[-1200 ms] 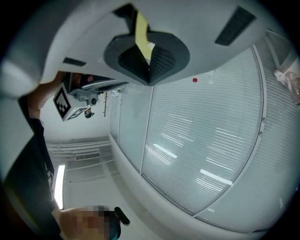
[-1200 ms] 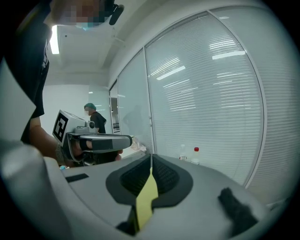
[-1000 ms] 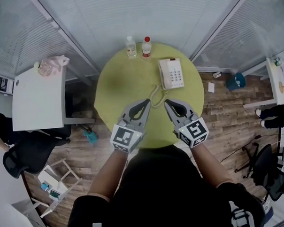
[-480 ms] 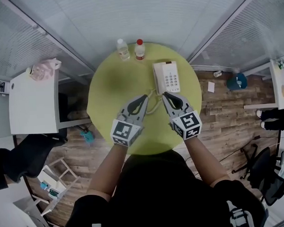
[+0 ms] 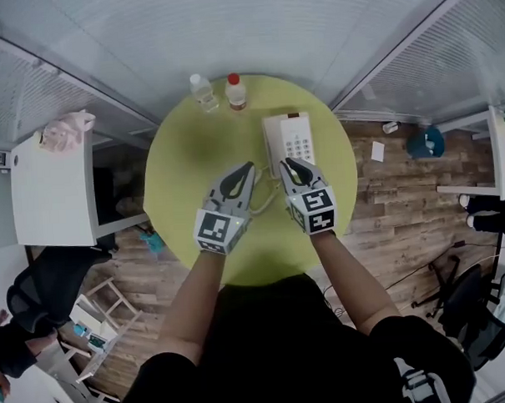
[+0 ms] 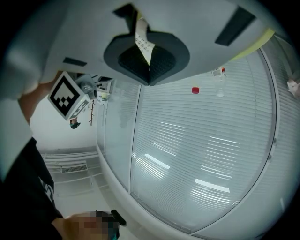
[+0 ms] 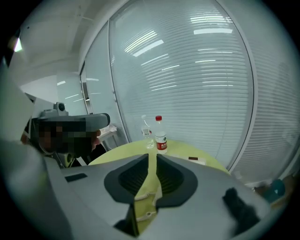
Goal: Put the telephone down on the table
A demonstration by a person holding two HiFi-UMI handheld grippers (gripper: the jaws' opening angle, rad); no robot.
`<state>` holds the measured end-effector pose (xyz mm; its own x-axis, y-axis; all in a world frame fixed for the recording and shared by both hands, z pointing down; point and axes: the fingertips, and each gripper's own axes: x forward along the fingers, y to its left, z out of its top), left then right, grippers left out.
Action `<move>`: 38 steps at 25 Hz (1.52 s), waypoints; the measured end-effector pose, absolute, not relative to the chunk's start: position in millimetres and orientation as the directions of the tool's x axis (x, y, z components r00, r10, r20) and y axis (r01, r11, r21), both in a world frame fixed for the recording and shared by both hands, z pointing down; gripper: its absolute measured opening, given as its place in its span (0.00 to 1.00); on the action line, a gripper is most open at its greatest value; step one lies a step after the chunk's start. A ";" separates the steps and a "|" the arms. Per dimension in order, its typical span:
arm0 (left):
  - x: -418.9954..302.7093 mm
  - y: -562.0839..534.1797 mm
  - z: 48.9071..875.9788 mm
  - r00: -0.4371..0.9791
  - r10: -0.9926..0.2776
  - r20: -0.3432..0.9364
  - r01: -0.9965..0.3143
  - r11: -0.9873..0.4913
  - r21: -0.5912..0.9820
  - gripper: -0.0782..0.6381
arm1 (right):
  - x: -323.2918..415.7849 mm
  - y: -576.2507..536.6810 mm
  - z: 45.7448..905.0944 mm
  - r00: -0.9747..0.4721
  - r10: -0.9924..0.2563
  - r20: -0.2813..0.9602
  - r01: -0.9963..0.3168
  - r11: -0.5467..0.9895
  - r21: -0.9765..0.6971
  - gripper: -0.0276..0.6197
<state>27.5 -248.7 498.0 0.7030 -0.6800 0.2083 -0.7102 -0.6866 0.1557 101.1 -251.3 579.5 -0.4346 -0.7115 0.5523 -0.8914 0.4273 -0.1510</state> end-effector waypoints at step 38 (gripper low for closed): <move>27.5 -323.2 656.4 0.798 -0.536 0.276 -0.601 -0.746 0.287 0.13 | 101.7 -313.4 767.9 -0.094 -0.502 0.860 -0.989 0.144 -0.024 0.42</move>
<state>27.5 -323.2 656.4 0.7976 -0.5363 0.2760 -0.6009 -0.7459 0.2874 101.7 -313.4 767.9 -0.0941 -0.5016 0.8599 -0.9893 0.1440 -0.0242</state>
